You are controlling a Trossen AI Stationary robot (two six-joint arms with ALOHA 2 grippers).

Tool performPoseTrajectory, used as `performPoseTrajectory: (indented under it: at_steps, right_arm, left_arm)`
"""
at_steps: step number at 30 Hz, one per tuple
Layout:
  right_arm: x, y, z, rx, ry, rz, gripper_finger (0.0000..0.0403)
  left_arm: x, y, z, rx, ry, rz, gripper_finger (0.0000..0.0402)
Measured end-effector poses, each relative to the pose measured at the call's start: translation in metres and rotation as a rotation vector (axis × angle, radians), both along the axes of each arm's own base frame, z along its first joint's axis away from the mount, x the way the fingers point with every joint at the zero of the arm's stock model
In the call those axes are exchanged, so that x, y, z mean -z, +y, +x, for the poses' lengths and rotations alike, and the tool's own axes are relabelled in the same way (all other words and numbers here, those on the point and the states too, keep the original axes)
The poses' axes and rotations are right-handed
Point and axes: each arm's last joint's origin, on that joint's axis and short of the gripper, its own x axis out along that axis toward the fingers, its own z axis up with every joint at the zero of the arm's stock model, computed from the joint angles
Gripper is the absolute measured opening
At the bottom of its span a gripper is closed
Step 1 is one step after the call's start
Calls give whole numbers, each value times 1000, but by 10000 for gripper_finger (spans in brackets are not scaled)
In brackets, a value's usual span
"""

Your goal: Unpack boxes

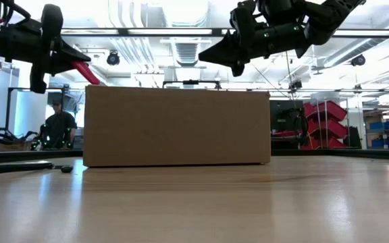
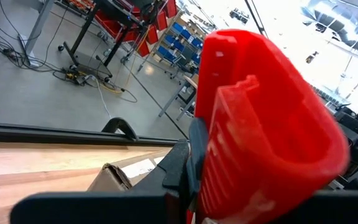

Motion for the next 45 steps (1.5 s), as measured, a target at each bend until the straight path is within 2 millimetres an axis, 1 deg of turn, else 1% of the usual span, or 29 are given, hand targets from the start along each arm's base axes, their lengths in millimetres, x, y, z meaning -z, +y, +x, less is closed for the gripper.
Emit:
performPoseTrajectory:
  at_steps: [13, 17, 31, 41, 45]
  right_arm:
    - [4, -1, 2, 1, 11, 8, 0]
    - [3, -1, 2, 0, 8, 4, 0]
    - [4, -1, 2, 1, 12, 8, 0]
    - [4, 0, 2, -1, 16, 4, 0]
    - [4, 0, 2, -3, 17, -16, 0]
  left_arm:
    - [1, 0, 1, 3, 10, 1, 34]
    - [1, -1, 1, 29, 9, 2, 34]
    - [5, -1, 8, 47, 42, -25, 34]
    - [5, -1, 10, 45, 36, -38, 34]
    - [3, 0, 9, -2, 5, -50, 34]
